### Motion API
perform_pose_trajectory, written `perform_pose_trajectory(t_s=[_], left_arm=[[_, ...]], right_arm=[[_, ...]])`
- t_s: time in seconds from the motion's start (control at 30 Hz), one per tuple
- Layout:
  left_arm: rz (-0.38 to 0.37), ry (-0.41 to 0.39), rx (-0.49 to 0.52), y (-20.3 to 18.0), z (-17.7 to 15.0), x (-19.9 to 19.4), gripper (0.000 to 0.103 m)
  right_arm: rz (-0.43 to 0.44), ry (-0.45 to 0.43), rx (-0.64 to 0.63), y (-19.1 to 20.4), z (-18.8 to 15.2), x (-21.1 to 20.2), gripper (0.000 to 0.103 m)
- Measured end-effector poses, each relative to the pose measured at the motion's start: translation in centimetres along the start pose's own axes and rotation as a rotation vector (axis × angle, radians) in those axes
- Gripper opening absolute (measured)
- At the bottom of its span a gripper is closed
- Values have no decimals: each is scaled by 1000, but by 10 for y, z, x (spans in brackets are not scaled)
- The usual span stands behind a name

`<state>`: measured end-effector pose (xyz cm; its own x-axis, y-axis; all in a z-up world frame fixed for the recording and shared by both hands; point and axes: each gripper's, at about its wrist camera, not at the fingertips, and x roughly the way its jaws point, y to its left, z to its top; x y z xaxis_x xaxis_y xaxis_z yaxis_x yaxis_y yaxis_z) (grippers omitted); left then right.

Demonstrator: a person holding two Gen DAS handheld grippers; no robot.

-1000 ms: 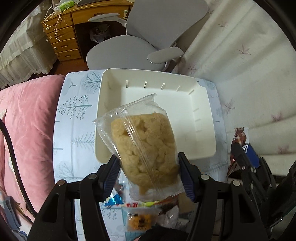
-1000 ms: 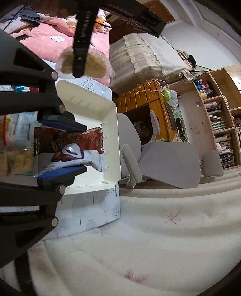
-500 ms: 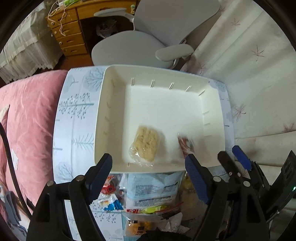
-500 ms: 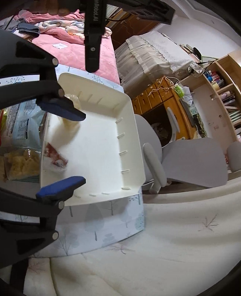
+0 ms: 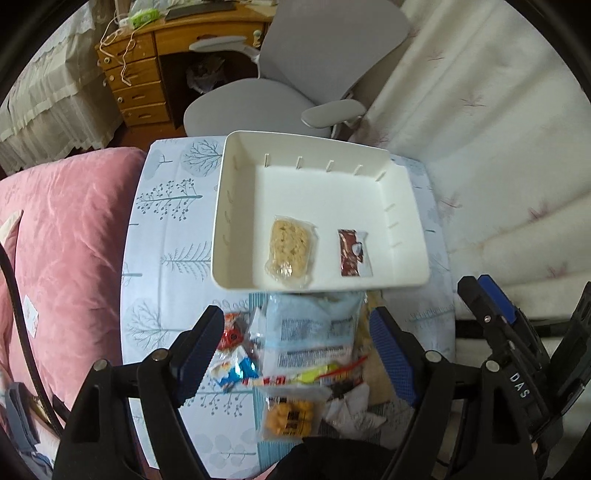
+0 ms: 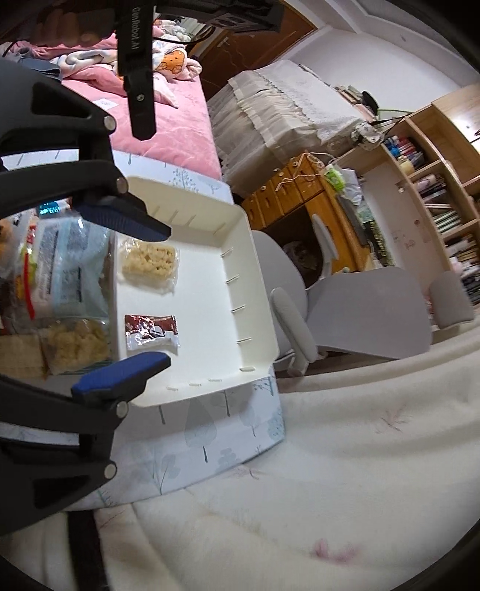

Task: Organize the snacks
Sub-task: 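Lift both grippers out of the tray back over the snacks, then grasp the clear bag of yellow cake with the left gripper while the right grasps the white red-striped bag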

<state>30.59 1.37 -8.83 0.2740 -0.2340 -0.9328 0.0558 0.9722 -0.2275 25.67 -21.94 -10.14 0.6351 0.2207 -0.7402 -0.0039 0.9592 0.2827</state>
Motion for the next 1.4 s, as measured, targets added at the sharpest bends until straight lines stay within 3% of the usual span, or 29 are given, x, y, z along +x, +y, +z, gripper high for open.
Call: perform_pose_trajectory(t_s=[0.23,0.43,0.77,0.97,1.17,1.4], left_arm=[[-55,-41,30,16,-56,-34,80],[-102,-76,22,42,-117,-50,80],[-145,-39,8,73,-200,-39,80],[-158,-25,6,79,-229,-28,80],[-177,49,-70,87,-247,-4,80],[-136,100,-97,79,-251,25,80]], right_arm=[[-31,-53,1,26,-36,-51,64],[-53,-55,5,51,-89,-85,64],[-103,-29,-13,77,-166,-118,64],[-173,-2,-100,86,-199,-122,64],[-197,45,-222,96,-225,-116,64],[-214,130,-345,91,-246,-94,64]])
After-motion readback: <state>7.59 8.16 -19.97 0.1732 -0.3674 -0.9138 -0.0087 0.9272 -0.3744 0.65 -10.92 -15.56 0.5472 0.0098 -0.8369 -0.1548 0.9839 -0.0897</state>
